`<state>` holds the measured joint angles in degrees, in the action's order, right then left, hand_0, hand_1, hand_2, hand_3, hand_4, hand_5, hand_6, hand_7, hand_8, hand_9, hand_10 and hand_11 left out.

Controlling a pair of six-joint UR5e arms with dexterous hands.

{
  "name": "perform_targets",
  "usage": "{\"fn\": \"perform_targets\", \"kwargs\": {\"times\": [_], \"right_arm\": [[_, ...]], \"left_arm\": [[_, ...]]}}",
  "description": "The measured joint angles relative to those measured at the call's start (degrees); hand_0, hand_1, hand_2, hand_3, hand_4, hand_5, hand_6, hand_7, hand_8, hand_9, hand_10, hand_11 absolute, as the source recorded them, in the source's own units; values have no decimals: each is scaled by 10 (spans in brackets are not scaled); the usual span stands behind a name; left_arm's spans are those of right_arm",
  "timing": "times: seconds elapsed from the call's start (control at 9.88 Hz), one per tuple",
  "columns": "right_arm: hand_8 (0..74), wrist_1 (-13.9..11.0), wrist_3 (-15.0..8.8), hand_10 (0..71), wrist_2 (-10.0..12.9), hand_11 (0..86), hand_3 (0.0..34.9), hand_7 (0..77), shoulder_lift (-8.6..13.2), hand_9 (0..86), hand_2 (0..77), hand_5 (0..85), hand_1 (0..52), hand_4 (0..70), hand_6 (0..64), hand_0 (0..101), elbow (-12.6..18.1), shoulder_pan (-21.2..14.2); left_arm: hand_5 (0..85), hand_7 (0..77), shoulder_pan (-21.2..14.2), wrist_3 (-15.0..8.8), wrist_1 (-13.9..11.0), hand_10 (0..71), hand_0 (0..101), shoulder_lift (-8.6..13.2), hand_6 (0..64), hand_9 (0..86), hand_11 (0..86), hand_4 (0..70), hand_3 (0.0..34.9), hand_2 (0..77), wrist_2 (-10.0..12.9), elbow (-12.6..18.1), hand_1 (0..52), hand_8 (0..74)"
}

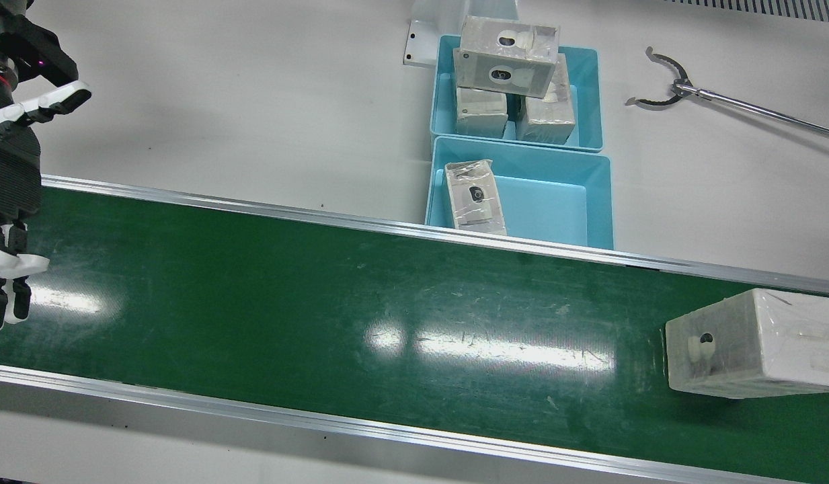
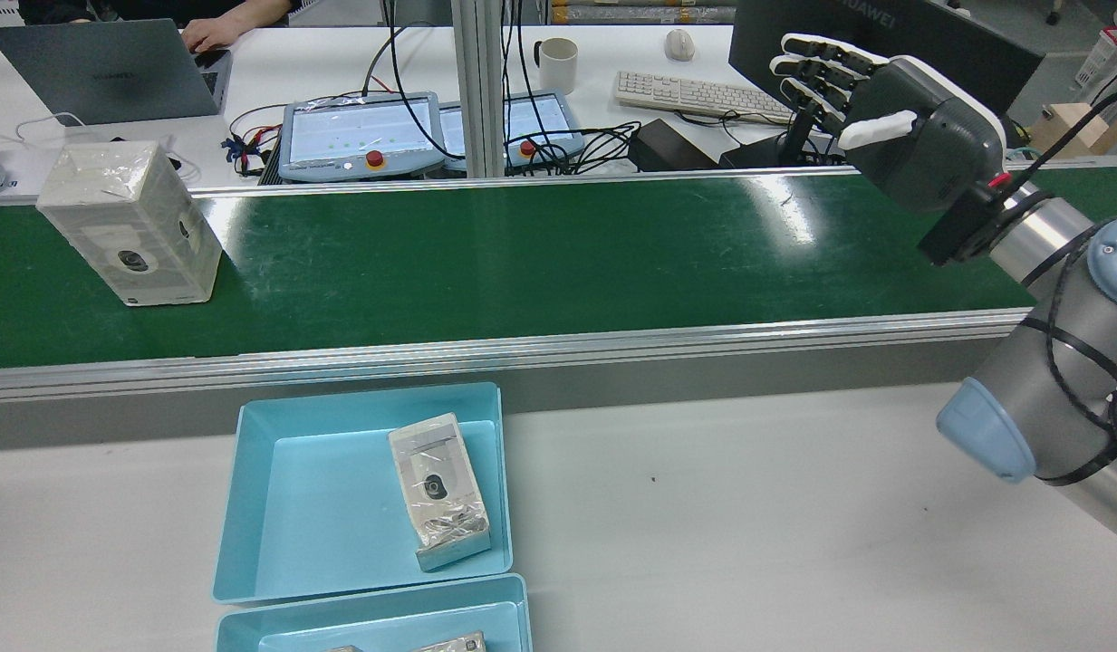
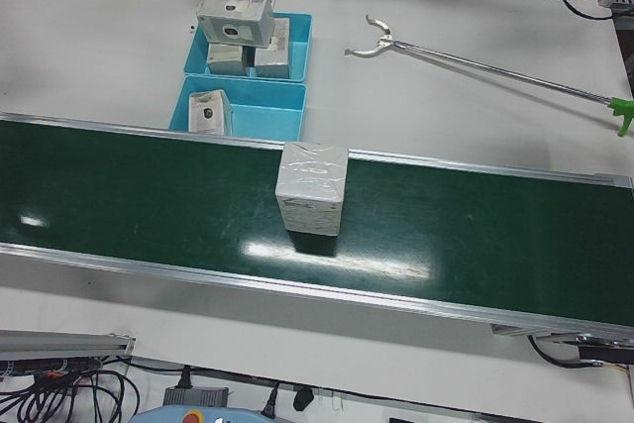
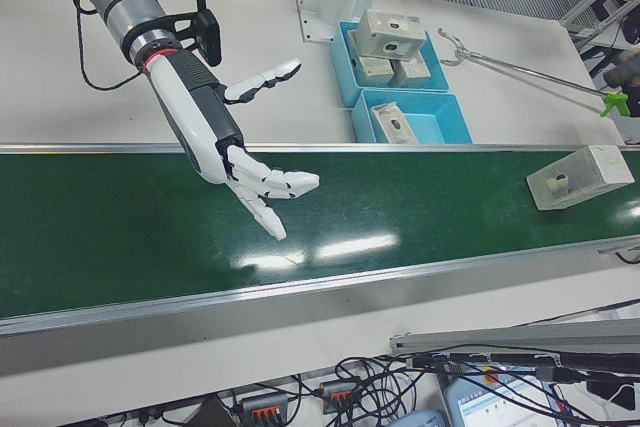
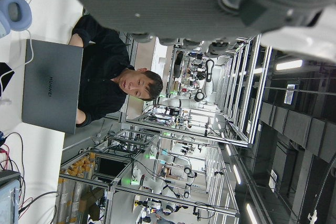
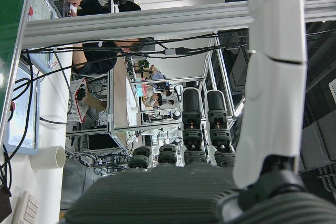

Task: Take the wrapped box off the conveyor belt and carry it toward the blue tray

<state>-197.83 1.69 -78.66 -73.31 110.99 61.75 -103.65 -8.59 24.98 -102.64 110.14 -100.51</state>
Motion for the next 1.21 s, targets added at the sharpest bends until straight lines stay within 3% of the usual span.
{"fn": "perform_targets", "kwargs": {"times": [0.1, 0.3, 0.51, 0.71, 0.91, 1.01, 1.21], "right_arm": [[38, 0, 1, 44, 0, 76, 13, 284, 0, 60, 44, 191, 109, 207, 131, 485, -1, 0], [38, 0, 3, 44, 0, 76, 12, 284, 0, 60, 38, 191, 109, 213, 131, 485, -1, 1], [38, 0, 1, 44, 0, 76, 13, 284, 5, 60, 65, 235, 82, 273, 131, 477, -7, -5], [38, 0, -2, 49, 4, 87, 11, 295, 44, 60, 60, 235, 109, 273, 136, 477, -38, -25], [38, -3, -4, 49, 36, 87, 11, 305, 89, 76, 93, 235, 109, 273, 142, 477, -67, -75], [27, -4, -7, 49, 67, 87, 12, 300, 109, 71, 109, 185, 136, 213, 131, 480, -78, -112], [16, -6, -34, 49, 130, 87, 12, 300, 142, 71, 136, 185, 169, 213, 131, 495, -89, -177]], "left_arm": [[11, 5, 0, 0, 0, 5, 0, 0, 0, 0, 0, 0, 0, 11, 0, 0, 0, 5], [11, 5, 0, 0, 0, 5, 0, 0, 0, 5, 5, 0, 0, 5, 0, 0, 0, 5], [11, 5, 0, 0, 0, 5, 0, 0, 0, 5, 0, 0, 0, 11, 0, 0, 0, 5], [11, 5, 0, 0, 0, 5, 0, 0, 0, 5, 0, 0, 0, 11, 0, 0, 0, 5], [11, 5, 0, 0, 0, 5, 0, 0, 0, 5, 5, 0, 0, 11, 0, 0, 0, 5], [11, 5, 0, 0, 0, 5, 0, 0, 0, 5, 5, 0, 0, 11, 0, 0, 0, 5], [11, 5, 0, 0, 0, 5, 0, 0, 0, 5, 5, 0, 0, 5, 0, 0, 0, 5]]}}
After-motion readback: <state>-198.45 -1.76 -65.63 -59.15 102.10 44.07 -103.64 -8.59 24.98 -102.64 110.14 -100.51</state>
